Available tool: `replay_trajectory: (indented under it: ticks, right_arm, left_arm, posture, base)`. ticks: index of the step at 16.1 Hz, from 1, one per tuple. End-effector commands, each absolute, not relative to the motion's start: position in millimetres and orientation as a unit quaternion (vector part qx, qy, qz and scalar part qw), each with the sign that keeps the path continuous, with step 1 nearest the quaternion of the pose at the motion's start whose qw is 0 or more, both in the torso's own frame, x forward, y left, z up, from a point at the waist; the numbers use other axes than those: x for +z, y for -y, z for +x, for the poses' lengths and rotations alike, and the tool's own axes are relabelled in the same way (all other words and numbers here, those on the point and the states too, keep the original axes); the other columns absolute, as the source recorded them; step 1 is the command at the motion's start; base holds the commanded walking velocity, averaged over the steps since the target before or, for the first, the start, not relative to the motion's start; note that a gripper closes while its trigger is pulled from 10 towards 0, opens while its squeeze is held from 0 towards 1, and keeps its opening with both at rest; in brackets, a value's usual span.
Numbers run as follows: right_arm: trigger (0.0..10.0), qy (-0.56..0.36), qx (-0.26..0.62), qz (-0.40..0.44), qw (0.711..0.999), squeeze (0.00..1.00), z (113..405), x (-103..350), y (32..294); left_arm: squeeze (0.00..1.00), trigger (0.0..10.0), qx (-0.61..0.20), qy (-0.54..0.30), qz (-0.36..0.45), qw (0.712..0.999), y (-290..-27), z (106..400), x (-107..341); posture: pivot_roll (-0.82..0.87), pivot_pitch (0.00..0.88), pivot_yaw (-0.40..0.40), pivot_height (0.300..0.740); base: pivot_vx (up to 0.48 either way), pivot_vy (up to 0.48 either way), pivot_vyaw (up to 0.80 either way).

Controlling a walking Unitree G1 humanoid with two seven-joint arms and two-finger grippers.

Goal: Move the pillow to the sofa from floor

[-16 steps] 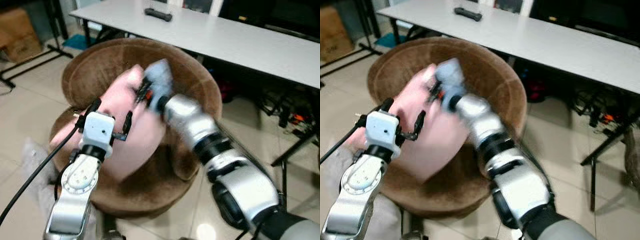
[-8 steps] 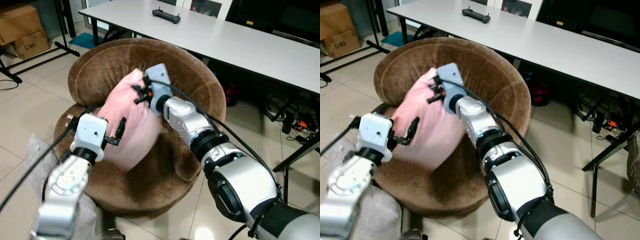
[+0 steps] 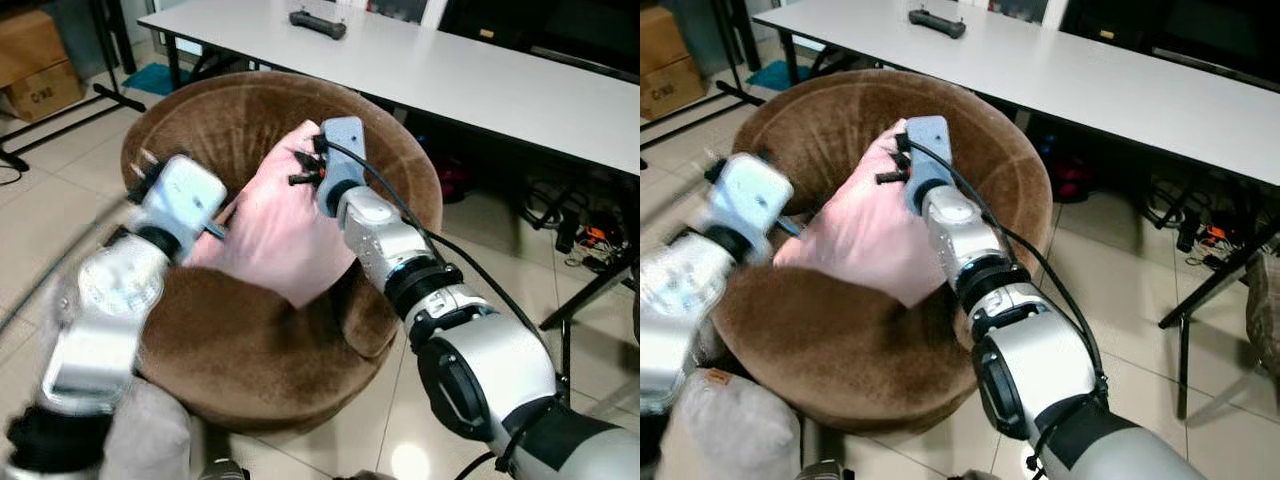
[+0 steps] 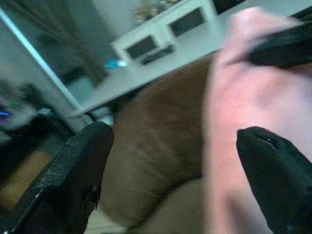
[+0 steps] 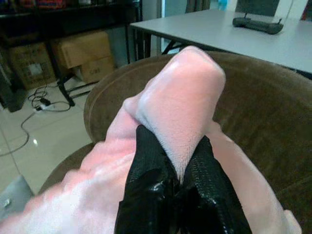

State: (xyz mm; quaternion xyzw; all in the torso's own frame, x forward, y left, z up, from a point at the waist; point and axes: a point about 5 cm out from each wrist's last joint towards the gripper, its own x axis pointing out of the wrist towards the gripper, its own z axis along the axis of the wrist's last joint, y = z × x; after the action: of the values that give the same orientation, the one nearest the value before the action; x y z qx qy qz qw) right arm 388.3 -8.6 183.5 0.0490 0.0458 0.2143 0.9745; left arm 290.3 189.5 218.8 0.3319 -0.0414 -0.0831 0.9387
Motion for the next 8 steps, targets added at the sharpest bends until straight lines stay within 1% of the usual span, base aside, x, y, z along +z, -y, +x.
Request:
replay_trajectory:
  ticks: [1, 3, 4, 5, 6, 7, 8]
  right_arm:
    - [10.0, -0.029, 0.202, 0.048, 0.978, 0.0, 390, 193, 11]
    - [10.0, -0.039, 0.175, 0.053, 0.982, 0.0, 387, 188, 11]
    - [10.0, -0.04, 0.171, 0.061, 0.983, 0.0, 386, 188, 11]
    - [10.0, -0.041, 0.169, 0.077, 0.982, 0.0, 383, 188, 10]
    - [10.0, -0.041, 0.17, 0.083, 0.981, 0.0, 380, 188, 7]
    - [10.0, -0.042, 0.171, 0.085, 0.981, 0.0, 379, 188, 6]
    - [10.0, -0.042, 0.177, 0.087, 0.979, 0.0, 376, 189, 2]
  left_arm:
    - [1.0, 10.0, -0.059, 0.036, 0.354, 0.933, -197, 293, 222]
    - [1.0, 10.0, -0.036, 0.007, 0.353, 0.935, -211, 297, 224]
    - [1.0, 10.0, -0.042, -0.004, 0.336, 0.941, -212, 298, 220]
    - [1.0, 10.0, -0.067, -0.018, 0.286, 0.956, -204, 300, 210]
    - [1.0, 10.0, -0.085, -0.029, 0.253, 0.963, -196, 303, 201]
    - [1.0, 10.0, -0.088, -0.034, 0.244, 0.965, -193, 304, 196]
    - [0.78, 10.0, -0.086, -0.044, 0.249, 0.964, -191, 310, 185]
  posture:
    - [0.15, 0.0, -0.101, 0.74]
    - [0.16, 0.0, -0.11, 0.74]
    - [0.16, 0.0, -0.11, 0.74]
    - [0.16, 0.0, -0.108, 0.74]
    - [0.16, 0.0, -0.102, 0.74]
    - [0.15, 0.0, -0.098, 0.74]
    - [0.15, 0.0, -0.097, 0.74]
  base:
    - [0.0, 0.0, 0.0]
    - [0.0, 0.0, 0.0]
    - [0.0, 0.0, 0.0]
    - [0.0, 0.0, 0.0]
    - [0.0, 0.0, 0.0]
    - [0.0, 0.0, 0.0]
    - [0.0, 0.0, 0.0]
